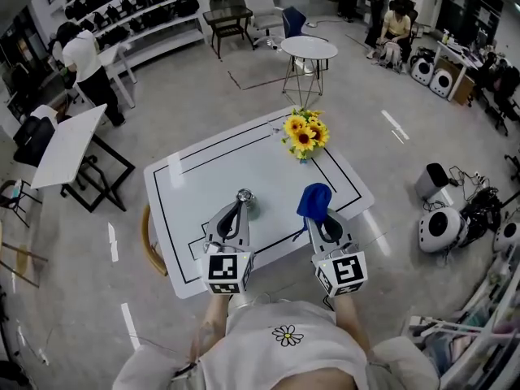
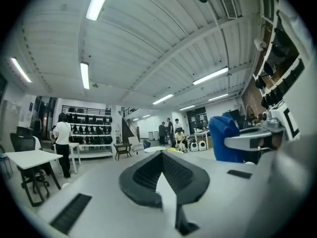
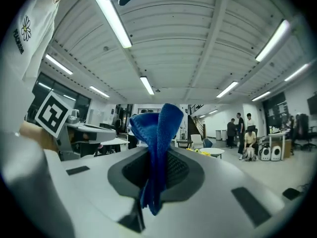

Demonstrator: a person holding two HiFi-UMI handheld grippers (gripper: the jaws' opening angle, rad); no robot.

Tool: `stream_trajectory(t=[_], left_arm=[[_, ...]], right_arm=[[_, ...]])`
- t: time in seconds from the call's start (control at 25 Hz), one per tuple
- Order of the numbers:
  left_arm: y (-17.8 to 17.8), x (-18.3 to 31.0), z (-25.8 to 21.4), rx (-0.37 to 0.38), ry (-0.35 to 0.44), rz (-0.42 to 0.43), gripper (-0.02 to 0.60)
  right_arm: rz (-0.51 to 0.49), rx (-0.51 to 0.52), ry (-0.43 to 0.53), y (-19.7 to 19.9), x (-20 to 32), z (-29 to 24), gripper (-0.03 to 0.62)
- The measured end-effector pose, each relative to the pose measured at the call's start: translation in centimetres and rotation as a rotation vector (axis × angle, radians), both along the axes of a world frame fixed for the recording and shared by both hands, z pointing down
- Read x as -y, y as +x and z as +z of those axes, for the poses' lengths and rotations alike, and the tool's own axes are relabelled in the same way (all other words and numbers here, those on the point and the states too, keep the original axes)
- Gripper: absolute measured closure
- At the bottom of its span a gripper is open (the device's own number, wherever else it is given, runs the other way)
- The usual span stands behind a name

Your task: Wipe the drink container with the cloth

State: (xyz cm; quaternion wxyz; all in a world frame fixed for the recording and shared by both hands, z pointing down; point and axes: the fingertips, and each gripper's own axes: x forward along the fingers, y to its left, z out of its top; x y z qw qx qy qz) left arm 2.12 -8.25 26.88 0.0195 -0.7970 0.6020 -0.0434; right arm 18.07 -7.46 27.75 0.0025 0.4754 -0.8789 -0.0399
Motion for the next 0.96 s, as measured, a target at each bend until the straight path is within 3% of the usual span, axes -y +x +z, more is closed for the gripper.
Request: stream_trajectory(t=[0.44, 0.96], left_arm=[[-0.8, -0.2, 0.5, 0.014, -0.025, -0.087, 0.584], [-1.6, -0.8, 0.1, 0.032, -0.015, -0.091, 0.583]], right_arm=[[-0.008, 0.026, 0.001, 0.1, -0.4, -0.1, 0.553], [-0.035, 0.025, -0.004, -1.0, -0.2, 0.0, 0.553]])
